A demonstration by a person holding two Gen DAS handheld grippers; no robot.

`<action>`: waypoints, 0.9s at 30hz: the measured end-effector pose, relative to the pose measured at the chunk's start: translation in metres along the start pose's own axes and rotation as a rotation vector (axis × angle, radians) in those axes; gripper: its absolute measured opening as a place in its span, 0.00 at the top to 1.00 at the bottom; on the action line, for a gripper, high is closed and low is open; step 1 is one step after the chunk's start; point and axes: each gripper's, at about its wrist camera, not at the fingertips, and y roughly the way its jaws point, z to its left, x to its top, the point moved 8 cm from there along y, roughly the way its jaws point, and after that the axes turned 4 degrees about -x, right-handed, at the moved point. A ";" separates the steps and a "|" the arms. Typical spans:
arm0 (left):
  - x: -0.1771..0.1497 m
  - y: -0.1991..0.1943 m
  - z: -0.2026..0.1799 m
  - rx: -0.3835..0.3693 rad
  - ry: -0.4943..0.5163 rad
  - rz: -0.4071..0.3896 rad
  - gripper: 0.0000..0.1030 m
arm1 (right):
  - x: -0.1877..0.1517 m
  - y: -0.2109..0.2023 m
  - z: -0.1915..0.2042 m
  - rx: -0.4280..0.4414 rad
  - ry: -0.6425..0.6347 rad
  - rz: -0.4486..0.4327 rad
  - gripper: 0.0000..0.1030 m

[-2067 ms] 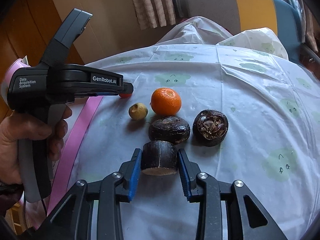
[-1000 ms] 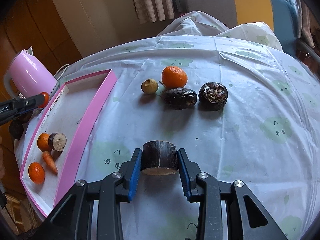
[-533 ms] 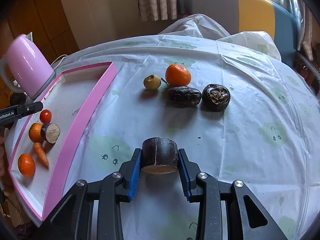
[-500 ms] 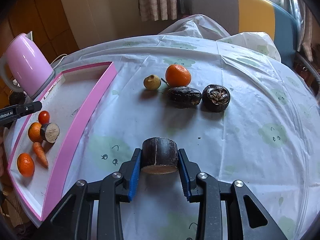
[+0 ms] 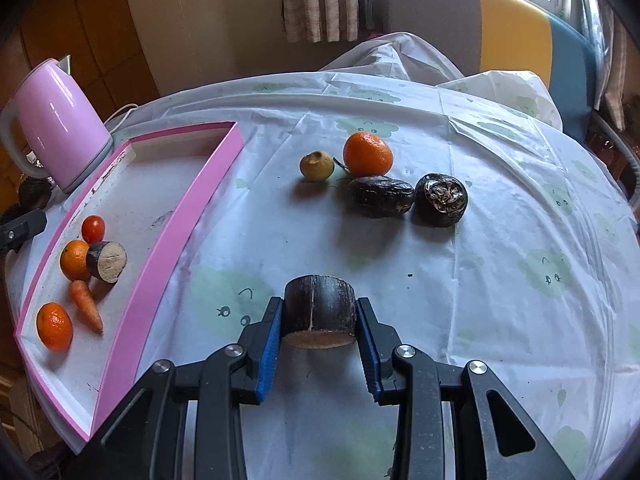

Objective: Organize fruits
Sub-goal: 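Carry the cherry tomato into the tray and release it with the left gripper, then lower the dark eggplant piece into the tray and open the right gripper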

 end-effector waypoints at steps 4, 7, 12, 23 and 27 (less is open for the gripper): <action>-0.003 -0.010 -0.001 0.005 0.011 -0.019 0.69 | 0.003 -0.006 0.012 0.039 0.000 -0.011 0.65; -0.006 -0.015 0.000 0.007 0.015 -0.026 0.69 | 0.009 -0.012 0.024 0.072 -0.009 -0.022 0.65; -0.009 -0.022 0.003 0.009 0.015 -0.040 0.69 | 0.022 -0.021 0.051 0.126 -0.045 -0.040 0.65; -0.013 -0.034 0.011 0.012 0.009 -0.061 0.69 | 0.049 -0.025 0.112 0.203 -0.137 -0.058 0.65; -0.015 -0.033 0.015 0.013 0.000 -0.057 0.69 | 0.055 -0.019 0.128 0.213 -0.155 -0.049 0.65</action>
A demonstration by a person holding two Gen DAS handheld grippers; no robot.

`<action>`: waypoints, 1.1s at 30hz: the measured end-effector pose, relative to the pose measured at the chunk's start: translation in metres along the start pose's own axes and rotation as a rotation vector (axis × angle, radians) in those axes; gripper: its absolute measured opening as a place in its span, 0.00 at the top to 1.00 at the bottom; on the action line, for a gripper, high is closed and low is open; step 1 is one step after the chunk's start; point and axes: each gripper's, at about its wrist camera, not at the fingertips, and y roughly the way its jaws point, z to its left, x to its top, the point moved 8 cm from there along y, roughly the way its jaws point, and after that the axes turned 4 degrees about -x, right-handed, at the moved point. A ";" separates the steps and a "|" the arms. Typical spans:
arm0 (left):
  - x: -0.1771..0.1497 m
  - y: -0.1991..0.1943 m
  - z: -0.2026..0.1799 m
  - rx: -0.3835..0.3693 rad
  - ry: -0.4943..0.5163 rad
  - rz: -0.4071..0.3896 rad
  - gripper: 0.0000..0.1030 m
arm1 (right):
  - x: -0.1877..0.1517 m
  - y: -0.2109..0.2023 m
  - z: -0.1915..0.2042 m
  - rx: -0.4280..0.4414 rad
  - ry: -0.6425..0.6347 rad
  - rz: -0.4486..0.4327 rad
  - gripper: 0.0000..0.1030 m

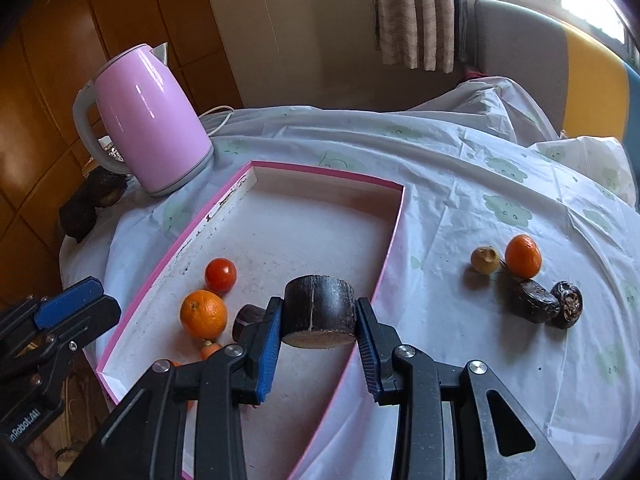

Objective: Organize fruits
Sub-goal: 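Lower the dark eggplant piece into the tray and open the right gripper, then withdraw both open grippers from the tray toward the remaining produce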

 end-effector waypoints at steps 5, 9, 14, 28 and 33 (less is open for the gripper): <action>-0.004 0.002 0.004 -0.001 -0.014 0.012 0.69 | 0.003 0.013 0.013 0.014 -0.014 0.017 0.64; -0.007 0.005 0.007 0.003 -0.024 0.023 0.69 | 0.001 0.019 0.020 0.019 -0.017 0.024 0.64; -0.011 0.008 0.011 0.007 -0.038 0.036 0.69 | -0.006 0.015 0.018 0.021 0.000 0.023 0.63; -0.010 0.006 -0.009 -0.007 0.013 0.039 0.68 | -0.025 -0.017 -0.021 -0.053 0.077 -0.022 0.58; -0.010 0.006 -0.017 -0.016 0.035 0.043 0.68 | -0.031 -0.025 -0.033 -0.076 0.096 -0.034 0.58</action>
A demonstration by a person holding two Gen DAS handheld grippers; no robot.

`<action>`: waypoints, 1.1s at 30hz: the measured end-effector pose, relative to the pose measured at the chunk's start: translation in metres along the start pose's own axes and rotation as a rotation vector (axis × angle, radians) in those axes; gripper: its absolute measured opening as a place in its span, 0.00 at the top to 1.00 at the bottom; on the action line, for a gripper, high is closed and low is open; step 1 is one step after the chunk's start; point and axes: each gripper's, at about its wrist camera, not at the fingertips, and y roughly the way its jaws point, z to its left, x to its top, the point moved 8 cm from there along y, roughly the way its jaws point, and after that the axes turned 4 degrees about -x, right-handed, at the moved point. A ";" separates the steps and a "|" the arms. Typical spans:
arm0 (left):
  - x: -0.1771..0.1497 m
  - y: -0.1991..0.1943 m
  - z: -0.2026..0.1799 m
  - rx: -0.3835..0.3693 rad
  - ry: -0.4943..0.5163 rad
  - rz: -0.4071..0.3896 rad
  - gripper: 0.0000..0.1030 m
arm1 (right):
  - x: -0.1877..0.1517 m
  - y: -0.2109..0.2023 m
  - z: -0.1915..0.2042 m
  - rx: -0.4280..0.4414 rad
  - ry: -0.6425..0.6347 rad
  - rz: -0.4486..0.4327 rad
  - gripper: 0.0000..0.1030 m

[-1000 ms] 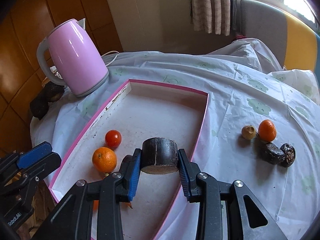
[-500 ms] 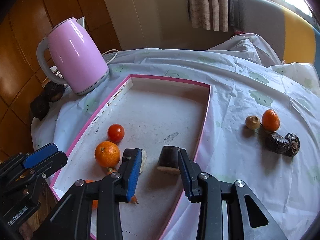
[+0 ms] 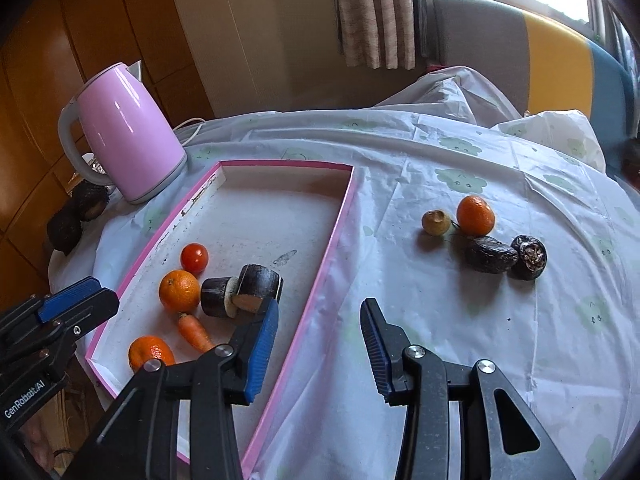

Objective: Organize fruits
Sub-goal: 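Withdraw both open grippers from the tray toward the remaining produce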

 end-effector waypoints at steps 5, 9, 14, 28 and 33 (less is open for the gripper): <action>0.000 0.001 -0.010 -0.011 0.025 0.006 0.68 | -0.003 -0.005 -0.013 -0.025 0.020 -0.008 0.55; -0.001 0.004 -0.018 -0.020 0.042 0.018 0.68 | -0.005 -0.009 -0.027 -0.050 0.040 -0.020 0.54; -0.001 0.008 -0.029 -0.040 0.061 0.033 0.68 | -0.009 -0.012 -0.054 -0.090 0.086 -0.021 0.54; 0.006 0.027 -0.069 -0.099 0.121 0.072 0.68 | -0.026 -0.015 -0.130 -0.193 0.214 -0.008 0.54; 0.009 0.034 -0.082 -0.124 0.131 0.081 0.68 | -0.026 -0.012 -0.142 -0.192 0.229 -0.005 0.54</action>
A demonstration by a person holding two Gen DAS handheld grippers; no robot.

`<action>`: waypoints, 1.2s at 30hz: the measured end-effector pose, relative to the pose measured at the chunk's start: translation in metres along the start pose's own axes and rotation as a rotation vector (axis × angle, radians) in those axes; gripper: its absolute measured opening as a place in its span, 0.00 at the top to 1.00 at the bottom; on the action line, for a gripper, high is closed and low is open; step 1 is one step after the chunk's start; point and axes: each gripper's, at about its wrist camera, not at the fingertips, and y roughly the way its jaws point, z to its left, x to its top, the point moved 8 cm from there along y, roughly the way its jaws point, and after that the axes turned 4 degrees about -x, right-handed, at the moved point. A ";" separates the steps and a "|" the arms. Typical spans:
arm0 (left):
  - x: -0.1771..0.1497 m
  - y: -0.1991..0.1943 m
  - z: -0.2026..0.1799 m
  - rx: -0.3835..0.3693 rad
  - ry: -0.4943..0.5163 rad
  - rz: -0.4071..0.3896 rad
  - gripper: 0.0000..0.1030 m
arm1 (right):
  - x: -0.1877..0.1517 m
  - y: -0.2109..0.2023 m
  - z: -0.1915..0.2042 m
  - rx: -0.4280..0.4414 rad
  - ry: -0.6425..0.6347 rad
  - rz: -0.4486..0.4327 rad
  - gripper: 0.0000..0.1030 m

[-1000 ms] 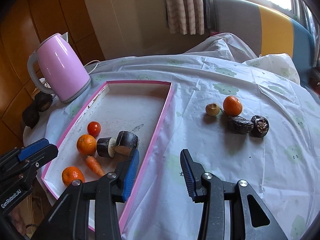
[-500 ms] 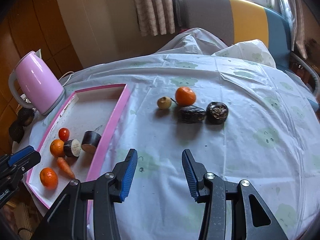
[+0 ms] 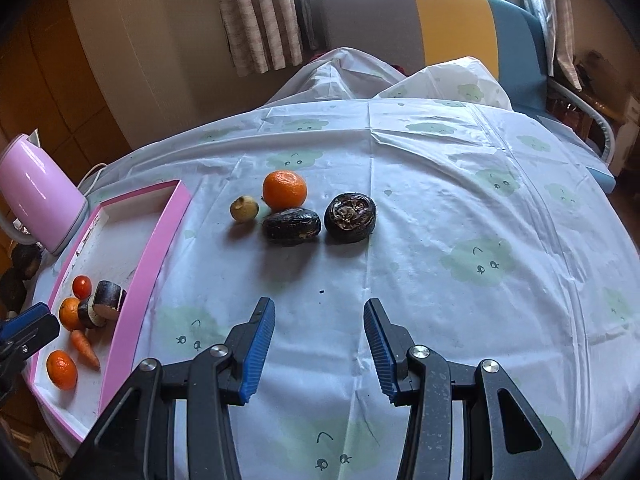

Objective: Organize fruits
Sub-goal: 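Withdraw both open grippers from the tray toward the remaining produce, then grasp the kiwi with the left gripper while the right gripper grasps the dark round root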

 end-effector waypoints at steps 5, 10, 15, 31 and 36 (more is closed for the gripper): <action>0.007 0.014 -0.008 -0.033 -0.019 0.032 0.68 | 0.007 0.004 -0.001 0.006 -0.001 -0.008 0.54; 0.013 0.027 -0.014 -0.051 -0.027 0.057 0.68 | 0.016 0.011 -0.010 -0.026 -0.001 -0.014 0.57; 0.019 0.039 -0.022 -0.066 -0.027 0.073 0.68 | 0.028 0.020 -0.020 -0.050 0.006 -0.023 0.57; 0.061 0.095 -0.046 -0.132 -0.066 0.122 0.68 | 0.046 0.053 -0.021 -0.037 -0.019 -0.001 0.57; 0.070 0.120 -0.054 -0.156 -0.108 0.161 0.68 | 0.049 0.060 -0.019 -0.034 -0.047 0.001 0.57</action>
